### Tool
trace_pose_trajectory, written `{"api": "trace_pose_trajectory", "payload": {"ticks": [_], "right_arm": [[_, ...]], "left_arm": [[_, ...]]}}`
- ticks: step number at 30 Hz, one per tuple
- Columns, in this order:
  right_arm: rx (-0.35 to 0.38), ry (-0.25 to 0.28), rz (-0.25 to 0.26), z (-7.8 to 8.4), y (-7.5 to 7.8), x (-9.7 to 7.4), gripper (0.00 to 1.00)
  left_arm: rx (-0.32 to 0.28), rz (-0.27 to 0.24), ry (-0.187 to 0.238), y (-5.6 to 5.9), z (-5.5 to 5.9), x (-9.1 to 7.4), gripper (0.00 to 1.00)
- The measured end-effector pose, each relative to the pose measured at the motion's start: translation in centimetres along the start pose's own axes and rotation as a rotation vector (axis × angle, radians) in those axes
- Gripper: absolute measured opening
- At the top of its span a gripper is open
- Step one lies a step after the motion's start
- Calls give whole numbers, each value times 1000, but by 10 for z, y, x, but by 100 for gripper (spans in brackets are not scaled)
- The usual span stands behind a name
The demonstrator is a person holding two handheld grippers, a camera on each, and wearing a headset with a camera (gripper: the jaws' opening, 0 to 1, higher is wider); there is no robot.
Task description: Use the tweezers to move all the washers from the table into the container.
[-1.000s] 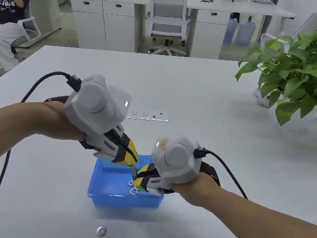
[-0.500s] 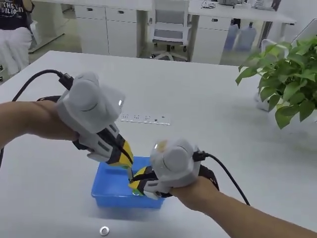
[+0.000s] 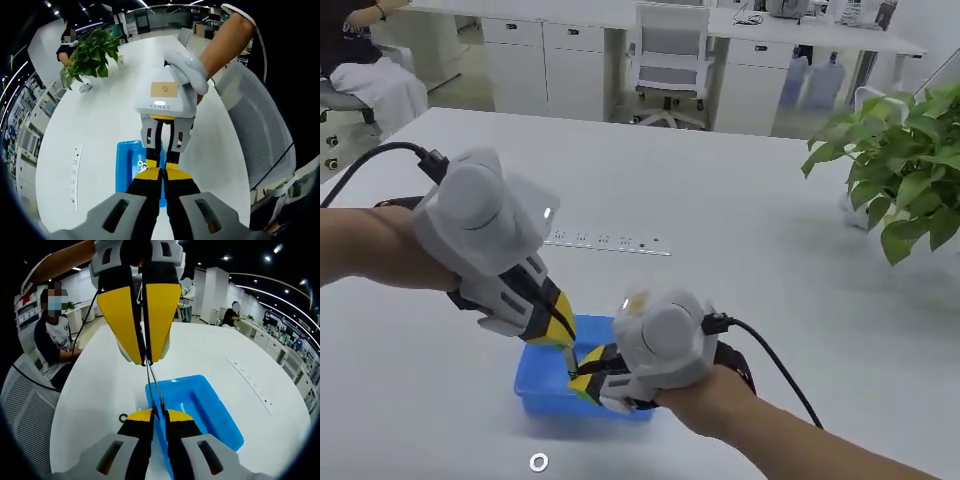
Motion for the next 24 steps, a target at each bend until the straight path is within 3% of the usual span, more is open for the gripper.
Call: {"api": "trace_pose_trajectory", "payload": {"ticks": [11, 24], "right_arm": [[-16, 11, -2, -8, -6, 0, 10], [-28, 10, -20, -9, -24, 5, 10]], "left_arm": [[-1, -13, 1, 5, 1, -7, 5], [-13, -8, -1, 22, 7, -7, 5]]}}
Point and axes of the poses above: the centre of the closed fingertips' face, and the gripper's own axes: x roughly forward along the fingers, y roughly to its right, z roughly out of its underside, the point moved 3 cm from there along -x, roughly backward along the fingers, and after that the axes turned 6 degrees about z, right-handed, at the moved point
